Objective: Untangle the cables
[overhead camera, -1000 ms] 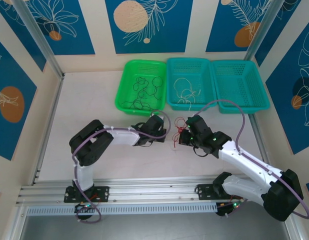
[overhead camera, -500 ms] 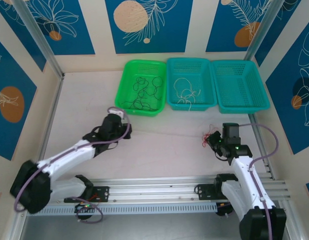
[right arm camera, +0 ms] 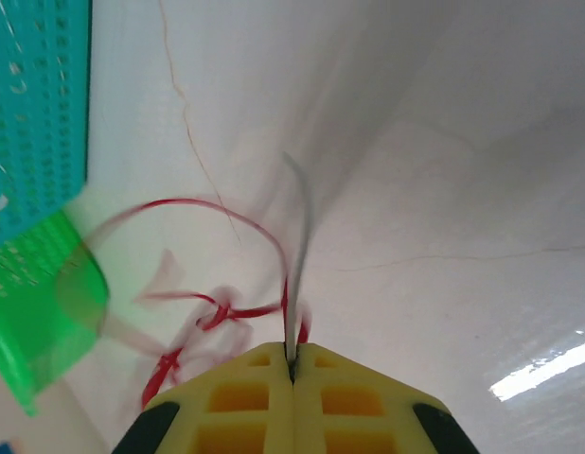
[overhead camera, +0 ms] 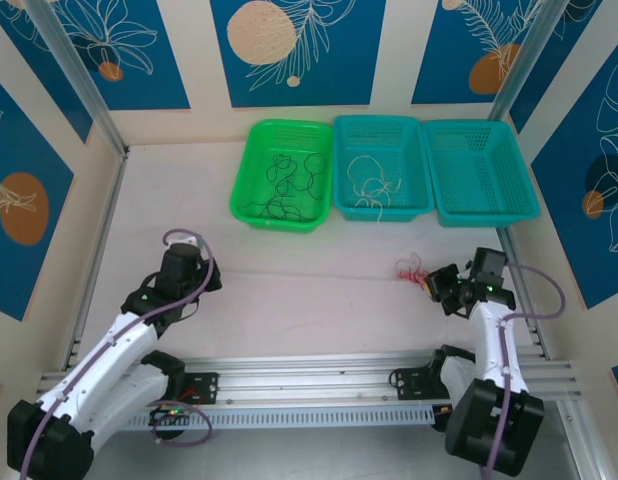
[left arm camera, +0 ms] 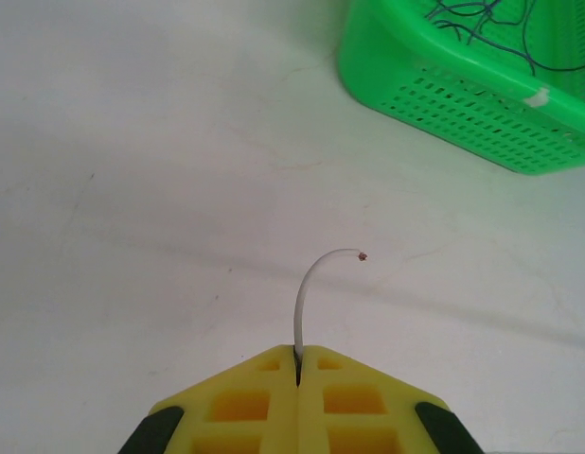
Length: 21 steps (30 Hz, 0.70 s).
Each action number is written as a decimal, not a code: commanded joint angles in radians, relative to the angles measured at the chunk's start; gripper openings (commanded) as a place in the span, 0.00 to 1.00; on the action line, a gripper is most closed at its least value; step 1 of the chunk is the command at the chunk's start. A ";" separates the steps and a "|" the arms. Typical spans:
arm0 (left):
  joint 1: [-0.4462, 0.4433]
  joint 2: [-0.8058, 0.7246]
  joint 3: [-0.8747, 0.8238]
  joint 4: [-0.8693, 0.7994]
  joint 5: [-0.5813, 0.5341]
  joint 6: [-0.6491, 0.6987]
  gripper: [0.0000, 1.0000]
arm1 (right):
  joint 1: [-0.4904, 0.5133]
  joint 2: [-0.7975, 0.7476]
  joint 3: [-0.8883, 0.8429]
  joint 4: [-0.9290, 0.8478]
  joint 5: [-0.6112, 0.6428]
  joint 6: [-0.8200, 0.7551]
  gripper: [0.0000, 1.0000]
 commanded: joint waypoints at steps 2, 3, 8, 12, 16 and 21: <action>0.131 -0.065 -0.032 -0.138 -0.233 -0.039 0.00 | -0.170 -0.020 0.031 0.006 0.152 -0.051 0.00; 0.144 -0.076 -0.037 -0.139 -0.230 -0.043 0.00 | -0.183 -0.026 0.038 0.001 0.147 -0.058 0.00; 0.184 -0.091 -0.070 -0.077 -0.137 -0.029 0.00 | -0.146 -0.032 0.018 0.062 0.039 -0.082 0.00; 0.183 -0.047 -0.105 0.011 -0.025 -0.025 0.00 | 0.040 -0.009 -0.008 0.117 0.000 -0.092 0.00; 0.183 -0.074 -0.119 0.039 0.004 -0.012 0.34 | 0.239 -0.025 0.035 0.085 0.021 -0.081 0.00; 0.181 -0.179 -0.086 0.053 0.057 0.060 0.66 | 0.369 -0.109 0.141 0.036 0.055 -0.070 0.00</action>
